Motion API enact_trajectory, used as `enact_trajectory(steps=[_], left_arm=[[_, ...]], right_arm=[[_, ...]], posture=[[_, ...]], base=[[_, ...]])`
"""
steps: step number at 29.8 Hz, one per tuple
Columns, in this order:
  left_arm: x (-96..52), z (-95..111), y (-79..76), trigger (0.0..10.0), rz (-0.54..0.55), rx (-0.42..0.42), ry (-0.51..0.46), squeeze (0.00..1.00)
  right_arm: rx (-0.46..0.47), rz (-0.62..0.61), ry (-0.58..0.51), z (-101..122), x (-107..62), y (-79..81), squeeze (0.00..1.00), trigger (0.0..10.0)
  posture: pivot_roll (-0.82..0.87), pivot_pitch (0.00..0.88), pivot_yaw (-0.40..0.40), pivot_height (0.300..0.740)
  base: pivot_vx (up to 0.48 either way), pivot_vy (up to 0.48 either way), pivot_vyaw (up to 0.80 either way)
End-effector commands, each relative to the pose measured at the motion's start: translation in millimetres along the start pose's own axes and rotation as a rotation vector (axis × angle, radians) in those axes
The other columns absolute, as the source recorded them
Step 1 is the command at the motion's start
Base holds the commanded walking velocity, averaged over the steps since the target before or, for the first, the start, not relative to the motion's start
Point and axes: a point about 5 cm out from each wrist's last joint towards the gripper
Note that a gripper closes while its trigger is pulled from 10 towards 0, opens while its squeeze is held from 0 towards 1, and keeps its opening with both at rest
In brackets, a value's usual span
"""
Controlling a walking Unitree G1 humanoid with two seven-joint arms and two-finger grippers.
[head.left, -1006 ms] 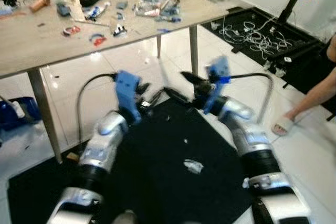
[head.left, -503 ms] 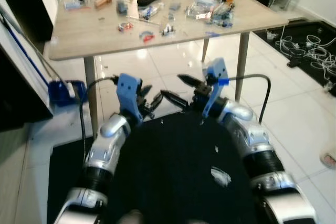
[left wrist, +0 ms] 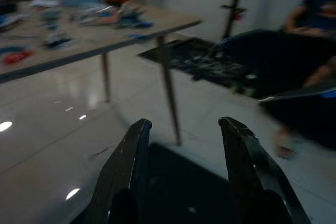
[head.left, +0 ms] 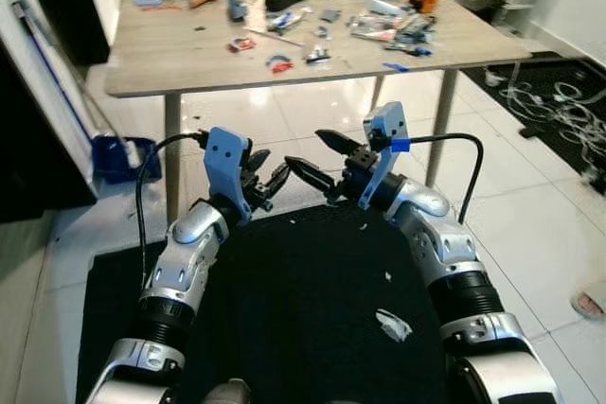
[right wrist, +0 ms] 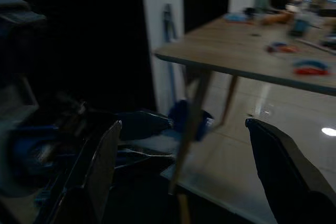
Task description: Picking trash to rubbish bin
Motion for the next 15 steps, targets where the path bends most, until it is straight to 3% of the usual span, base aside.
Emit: enact_trajectory(steps=[1, 15], left_arm=[[-2.8, -1.2, 3.0, 10.0, 0.008, 0.012, 0.005, 0.00], [-3.0, -1.2, 3.0, 10.0, 0.006, 0.015, 0.002, 0.00]], right_arm=[[0.013, 0.005, -0.006, 1.1, 2.5, 0.4, 0.00, 10.0], [0.018, 0.000, -0.008, 1.7, 2.3, -0.1, 0.00, 10.0]], posture=[[-0.03, 0.000, -0.035, 0.740], [-0.03, 0.000, -0.034, 0.740]], base=[[0.480, 0.000, 0.00], [0.480, 0.000, 0.00]])
Point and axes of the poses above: a point about 5 cm out from each wrist's last joint towards the gripper, its own x axis pointing out of the wrist towards the gripper, its own z axis along the axis of the wrist's last joint, y = z × x, and after that the axes turned 8 degrees about x, right-handed
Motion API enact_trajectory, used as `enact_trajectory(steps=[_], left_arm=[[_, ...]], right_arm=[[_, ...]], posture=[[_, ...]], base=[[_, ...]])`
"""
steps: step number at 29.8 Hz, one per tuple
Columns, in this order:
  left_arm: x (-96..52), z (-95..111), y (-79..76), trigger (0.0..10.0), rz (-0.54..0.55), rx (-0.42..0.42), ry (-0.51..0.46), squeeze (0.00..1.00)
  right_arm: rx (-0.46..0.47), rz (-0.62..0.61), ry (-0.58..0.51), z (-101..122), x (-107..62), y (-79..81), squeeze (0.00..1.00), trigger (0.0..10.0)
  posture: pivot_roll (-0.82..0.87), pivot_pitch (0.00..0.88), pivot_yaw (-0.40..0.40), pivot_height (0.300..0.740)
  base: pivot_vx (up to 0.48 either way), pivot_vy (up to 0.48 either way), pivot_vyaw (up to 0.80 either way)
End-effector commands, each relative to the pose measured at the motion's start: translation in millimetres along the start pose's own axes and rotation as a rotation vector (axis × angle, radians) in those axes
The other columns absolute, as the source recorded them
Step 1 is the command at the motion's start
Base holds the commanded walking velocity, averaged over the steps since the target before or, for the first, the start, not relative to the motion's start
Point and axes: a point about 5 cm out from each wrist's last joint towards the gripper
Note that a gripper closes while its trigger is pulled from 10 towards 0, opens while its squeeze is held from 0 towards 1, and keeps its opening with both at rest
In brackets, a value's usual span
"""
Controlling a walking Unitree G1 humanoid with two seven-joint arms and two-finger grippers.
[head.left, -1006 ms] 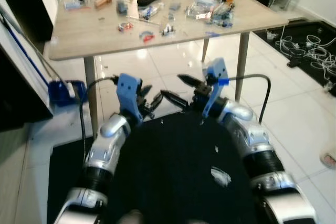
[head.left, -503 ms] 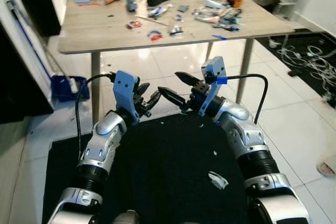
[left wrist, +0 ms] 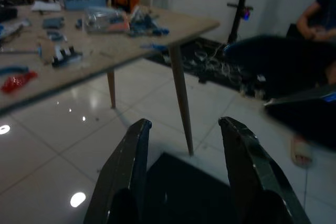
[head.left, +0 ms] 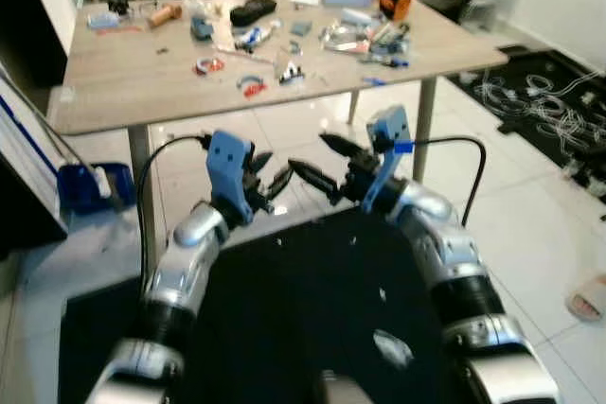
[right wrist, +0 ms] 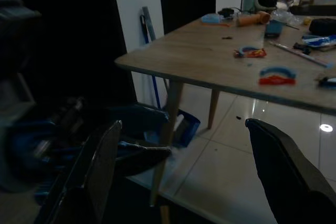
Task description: Picking trash to rubbish bin
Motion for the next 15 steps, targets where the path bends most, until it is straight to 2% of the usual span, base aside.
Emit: enact_trajectory(steps=[1, 15], left_arm=[[-3.1, -2.6, 1.6, 10.0, 0.005, 0.008, 0.009, 0.00], [-2.7, -2.2, 1.4, 10.0, 0.003, 0.013, 0.007, 0.00]], right_arm=[[0.018, 0.004, -0.010, 0.6, 1.9, 1.3, 0.00, 10.0], [0.036, -0.010, 0.007, -0.1, 2.4, -0.9, 0.00, 10.0]], posture=[[-0.03, 0.000, -0.034, 0.740], [-0.04, 0.000, -0.034, 0.740]], base=[[0.480, 0.000, 0.00], [0.480, 0.000, 0.00]])
Point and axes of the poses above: a point about 5 cm out from each wrist's last joint towards the gripper, its own x axis pointing out of the wrist towards the gripper, its own z axis along the axis of the wrist's last joint, y = z × x, and after that the axes turned 8 degrees about x, right-handed
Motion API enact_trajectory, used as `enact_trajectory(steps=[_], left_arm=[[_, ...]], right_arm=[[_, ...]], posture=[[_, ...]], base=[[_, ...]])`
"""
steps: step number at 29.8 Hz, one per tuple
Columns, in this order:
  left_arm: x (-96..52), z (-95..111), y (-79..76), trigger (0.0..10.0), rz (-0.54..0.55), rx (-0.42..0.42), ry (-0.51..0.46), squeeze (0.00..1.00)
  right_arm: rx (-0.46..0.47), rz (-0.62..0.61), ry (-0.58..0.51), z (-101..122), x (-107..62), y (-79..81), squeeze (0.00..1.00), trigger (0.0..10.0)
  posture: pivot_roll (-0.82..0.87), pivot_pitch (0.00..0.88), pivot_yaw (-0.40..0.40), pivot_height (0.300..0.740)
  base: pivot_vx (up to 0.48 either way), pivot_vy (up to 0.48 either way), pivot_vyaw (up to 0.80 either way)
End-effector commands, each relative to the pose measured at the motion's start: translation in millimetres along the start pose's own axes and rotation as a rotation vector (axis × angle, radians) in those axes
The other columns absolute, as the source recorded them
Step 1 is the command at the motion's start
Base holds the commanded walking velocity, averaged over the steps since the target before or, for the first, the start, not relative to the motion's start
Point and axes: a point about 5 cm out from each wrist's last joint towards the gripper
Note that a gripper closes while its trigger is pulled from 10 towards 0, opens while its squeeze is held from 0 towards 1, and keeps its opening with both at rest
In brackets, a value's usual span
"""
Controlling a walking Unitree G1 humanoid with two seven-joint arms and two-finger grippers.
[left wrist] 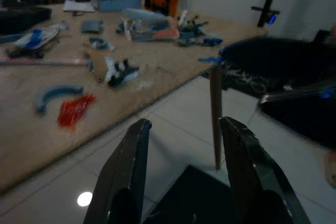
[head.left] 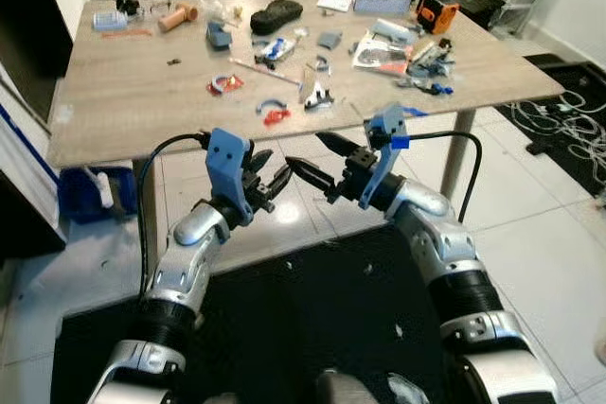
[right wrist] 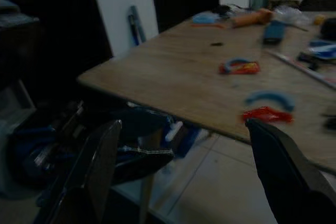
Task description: Picking trash to rubbish bin
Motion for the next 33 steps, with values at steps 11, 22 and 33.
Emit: enact_trajectory(steps=[11, 22, 33], left_arm=[[-0.9, -1.5, -1.2, 10.0, -0.011, 0.017, 0.008, 0.00], [-0.7, -1.4, -1.4, 10.0, -0.012, 0.018, 0.006, 0.00], [-0.7, -1.8, -1.2, 10.0, -0.010, 0.016, 0.008, 0.00]], right_arm=[[0.005, -0.014, -0.003, 1.4, -1.1, -2.0, 0.00, 10.0], [0.022, -0.024, -0.007, 1.7, -1.5, -3.5, 0.00, 10.0], [0.029, -0.027, -0.004, 1.3, -1.4, -3.9, 0.00, 10.0]], posture=[[-0.04, 0.000, -0.032, 0.740], [-0.04, 0.000, -0.033, 0.740], [-0.04, 0.000, -0.033, 0.740]], base=[[0.480, 0.000, 0.00], [0.480, 0.000, 0.00], [0.428, 0.000, 0.00]])
Point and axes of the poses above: a point about 5 cm out from each wrist's last joint towards the gripper, its own x axis pointing out of the wrist towards the gripper, its own z axis along the axis of the wrist's last joint, y = z × x, and after that the axes turned 8 degrees about x, right-handed
